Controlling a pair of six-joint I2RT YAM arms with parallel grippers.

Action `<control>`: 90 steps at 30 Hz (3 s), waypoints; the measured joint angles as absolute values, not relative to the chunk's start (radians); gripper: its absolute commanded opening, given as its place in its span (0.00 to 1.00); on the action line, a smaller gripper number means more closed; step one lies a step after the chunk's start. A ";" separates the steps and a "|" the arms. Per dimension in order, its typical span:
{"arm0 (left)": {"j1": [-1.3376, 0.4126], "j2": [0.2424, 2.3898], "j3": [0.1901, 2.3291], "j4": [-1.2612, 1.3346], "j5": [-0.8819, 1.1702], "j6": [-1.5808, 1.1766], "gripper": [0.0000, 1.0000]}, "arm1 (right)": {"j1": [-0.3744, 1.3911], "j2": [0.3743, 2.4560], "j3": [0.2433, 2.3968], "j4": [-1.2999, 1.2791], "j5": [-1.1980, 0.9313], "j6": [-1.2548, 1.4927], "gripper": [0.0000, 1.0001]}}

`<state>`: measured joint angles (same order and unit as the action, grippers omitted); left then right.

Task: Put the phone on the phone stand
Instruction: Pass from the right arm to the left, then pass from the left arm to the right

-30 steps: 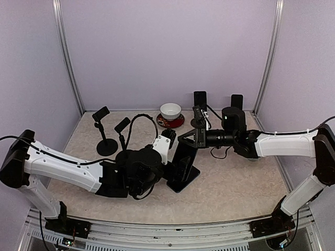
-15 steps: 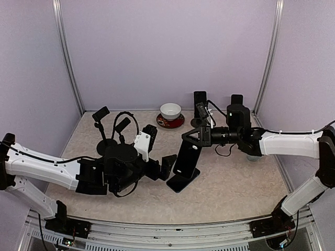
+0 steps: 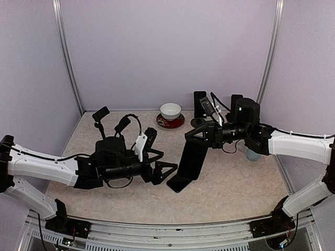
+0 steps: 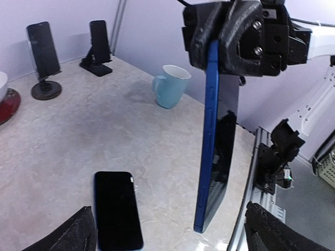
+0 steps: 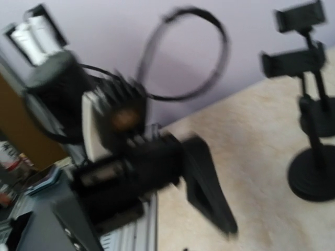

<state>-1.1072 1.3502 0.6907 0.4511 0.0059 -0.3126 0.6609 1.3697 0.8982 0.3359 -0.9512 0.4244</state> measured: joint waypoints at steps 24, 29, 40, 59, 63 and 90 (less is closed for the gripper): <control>-1.106 1.468 0.712 0.627 0.337 -0.344 0.00 | 0.725 1.334 0.883 0.535 -1.029 0.479 0.00; -1.108 1.470 0.712 0.643 0.363 -0.336 0.00 | 0.726 1.335 0.883 0.544 -1.029 0.488 0.00; -1.105 1.471 0.706 0.655 0.339 -0.340 0.00 | 0.733 1.336 0.882 0.566 -1.028 0.488 0.36; -1.105 1.471 0.673 0.663 0.318 -0.355 0.00 | 0.739 1.401 0.862 0.665 -1.028 0.519 0.43; -1.109 1.471 0.673 0.660 0.305 -0.350 0.00 | 0.741 1.402 0.862 0.662 -1.020 0.517 0.49; -1.147 1.444 0.673 0.635 0.236 -0.306 0.00 | 0.699 1.396 0.801 0.721 -1.033 0.608 0.82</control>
<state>-1.1465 1.4437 0.6735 0.6350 0.2356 -0.3058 0.6987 1.3956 0.8009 0.7212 -1.0328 0.6079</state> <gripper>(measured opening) 0.054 0.845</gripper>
